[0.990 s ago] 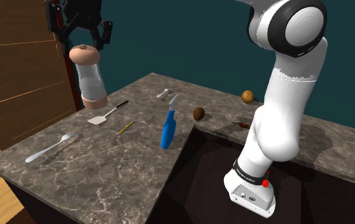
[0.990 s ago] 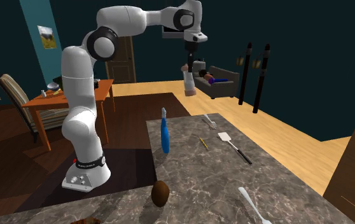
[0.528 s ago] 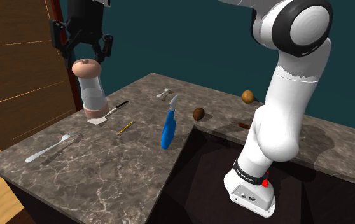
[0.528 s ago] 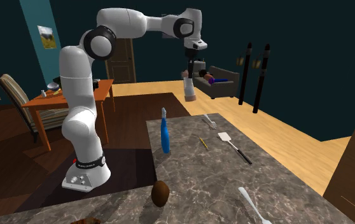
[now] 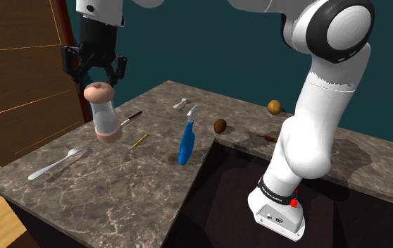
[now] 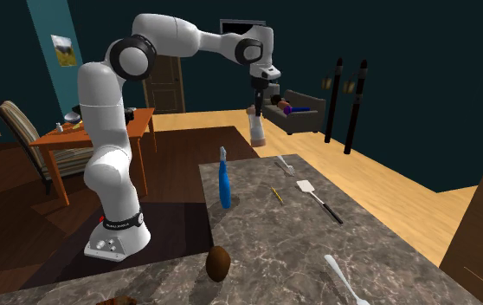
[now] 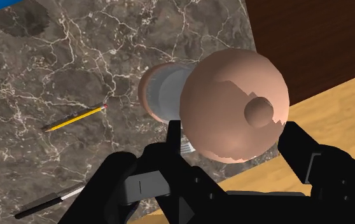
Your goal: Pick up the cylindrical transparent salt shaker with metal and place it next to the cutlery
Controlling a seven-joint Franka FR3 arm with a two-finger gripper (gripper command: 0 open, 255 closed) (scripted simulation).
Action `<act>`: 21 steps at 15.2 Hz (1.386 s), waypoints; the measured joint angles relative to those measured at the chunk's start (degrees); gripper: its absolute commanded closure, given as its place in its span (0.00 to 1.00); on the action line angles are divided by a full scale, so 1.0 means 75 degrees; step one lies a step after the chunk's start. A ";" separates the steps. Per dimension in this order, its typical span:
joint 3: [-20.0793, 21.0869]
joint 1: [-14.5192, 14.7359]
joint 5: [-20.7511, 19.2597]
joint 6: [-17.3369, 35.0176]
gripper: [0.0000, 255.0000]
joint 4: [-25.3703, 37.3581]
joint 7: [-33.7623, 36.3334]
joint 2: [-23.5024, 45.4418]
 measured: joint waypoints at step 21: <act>0.0011 0.0015 0.0106 0.2078 1.00 -0.1968 -0.0369 0.0144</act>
